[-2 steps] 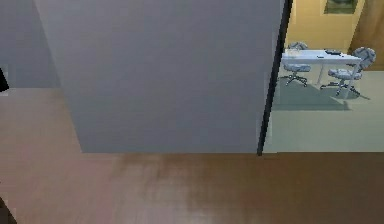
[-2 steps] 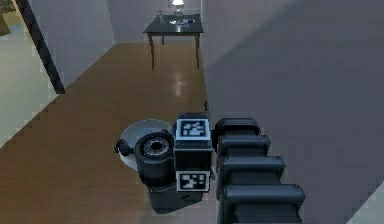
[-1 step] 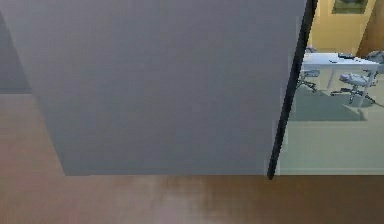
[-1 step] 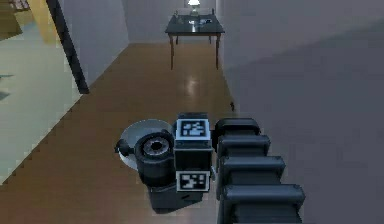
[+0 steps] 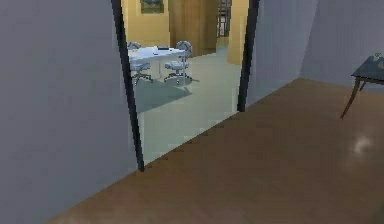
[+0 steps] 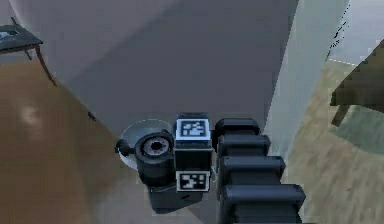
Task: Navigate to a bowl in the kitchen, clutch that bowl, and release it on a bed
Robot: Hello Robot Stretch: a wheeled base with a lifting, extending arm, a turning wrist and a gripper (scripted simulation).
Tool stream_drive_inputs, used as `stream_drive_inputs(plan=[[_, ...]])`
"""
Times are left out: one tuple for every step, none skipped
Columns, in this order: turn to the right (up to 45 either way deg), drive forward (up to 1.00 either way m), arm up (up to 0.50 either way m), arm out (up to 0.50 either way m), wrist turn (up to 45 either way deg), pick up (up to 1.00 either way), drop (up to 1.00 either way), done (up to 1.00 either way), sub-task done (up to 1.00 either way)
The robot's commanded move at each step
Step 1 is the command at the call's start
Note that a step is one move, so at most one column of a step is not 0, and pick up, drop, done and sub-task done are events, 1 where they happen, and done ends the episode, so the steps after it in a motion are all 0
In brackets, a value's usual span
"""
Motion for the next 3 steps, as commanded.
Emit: stream_drive_inputs(plan=[[9.0,0.00,0.00,0.00,0.0,0.00,0.00,0.00,0.00],[0.0,0.15,0.00,0.00,0.0,0.00,0.00,0.00,0.00],[45.0,0.00,0.00,0.00,0.0,0.00,0.00,0.00,0.00]])
